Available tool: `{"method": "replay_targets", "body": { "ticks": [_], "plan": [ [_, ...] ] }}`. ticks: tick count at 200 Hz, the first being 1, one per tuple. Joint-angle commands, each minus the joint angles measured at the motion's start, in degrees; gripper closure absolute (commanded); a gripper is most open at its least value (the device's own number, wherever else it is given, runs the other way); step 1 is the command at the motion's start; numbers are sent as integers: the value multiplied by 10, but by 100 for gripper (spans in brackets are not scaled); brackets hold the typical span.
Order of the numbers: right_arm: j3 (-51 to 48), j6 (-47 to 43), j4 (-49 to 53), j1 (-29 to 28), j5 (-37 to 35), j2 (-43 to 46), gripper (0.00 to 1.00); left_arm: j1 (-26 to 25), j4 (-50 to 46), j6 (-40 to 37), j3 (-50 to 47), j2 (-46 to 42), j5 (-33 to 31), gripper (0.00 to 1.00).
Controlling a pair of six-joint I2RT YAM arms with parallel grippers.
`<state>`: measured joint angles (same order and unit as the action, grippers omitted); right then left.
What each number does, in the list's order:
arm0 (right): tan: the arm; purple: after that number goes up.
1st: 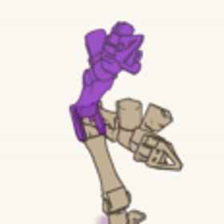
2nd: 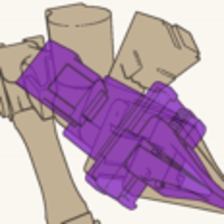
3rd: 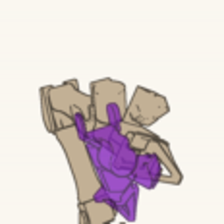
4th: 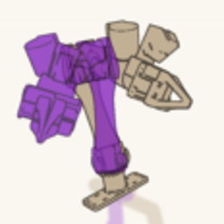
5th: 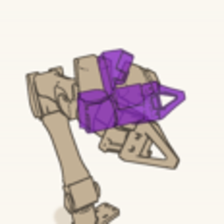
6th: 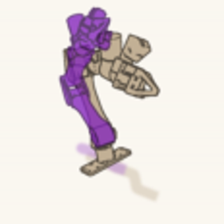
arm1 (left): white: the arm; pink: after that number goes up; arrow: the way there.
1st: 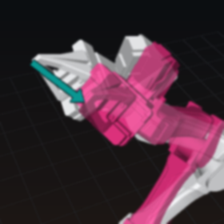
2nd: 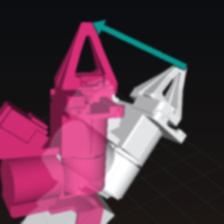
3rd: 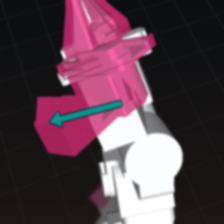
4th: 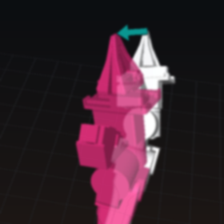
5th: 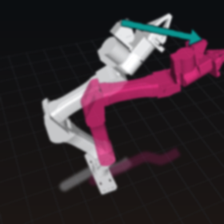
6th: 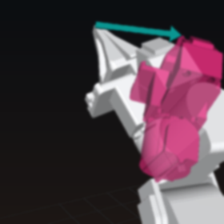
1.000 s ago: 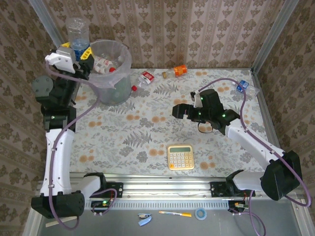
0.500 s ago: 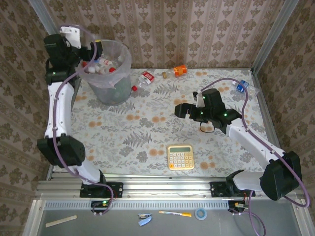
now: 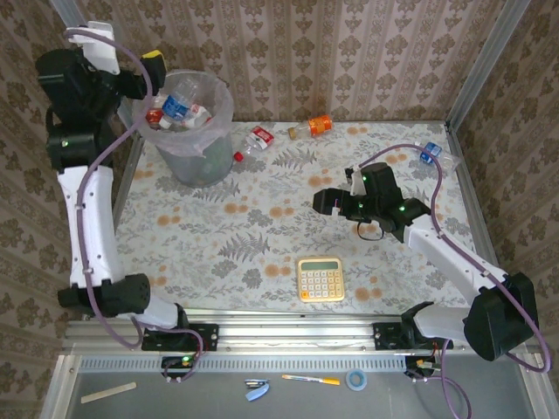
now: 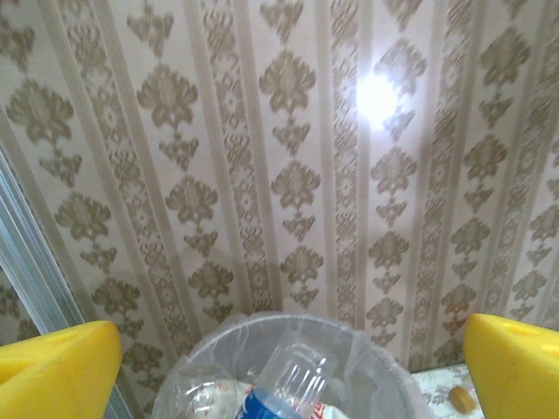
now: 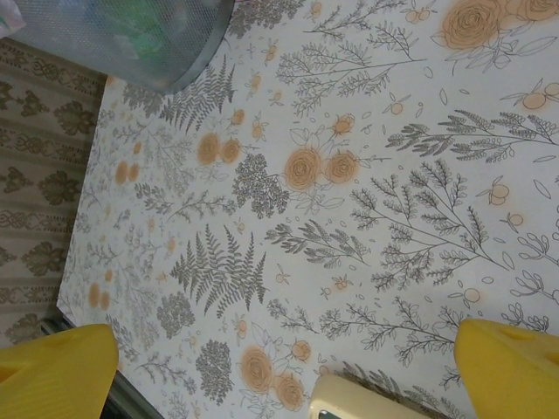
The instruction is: Throw the plastic bottles in the bin
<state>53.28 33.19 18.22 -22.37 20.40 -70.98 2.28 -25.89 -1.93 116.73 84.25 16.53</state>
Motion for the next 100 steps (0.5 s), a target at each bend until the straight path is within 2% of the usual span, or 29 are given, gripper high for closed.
{"method": "replay_targets", "body": {
  "ticks": [1, 100],
  "plan": [
    [0, 4, -4, 2, 14, 10, 0, -10, -20, -9, 2, -5, 7, 0],
    [-12, 5, 18, 3, 0, 41, 0, -120, -90, -103, -8, 5, 19, 0]
  ]
}}
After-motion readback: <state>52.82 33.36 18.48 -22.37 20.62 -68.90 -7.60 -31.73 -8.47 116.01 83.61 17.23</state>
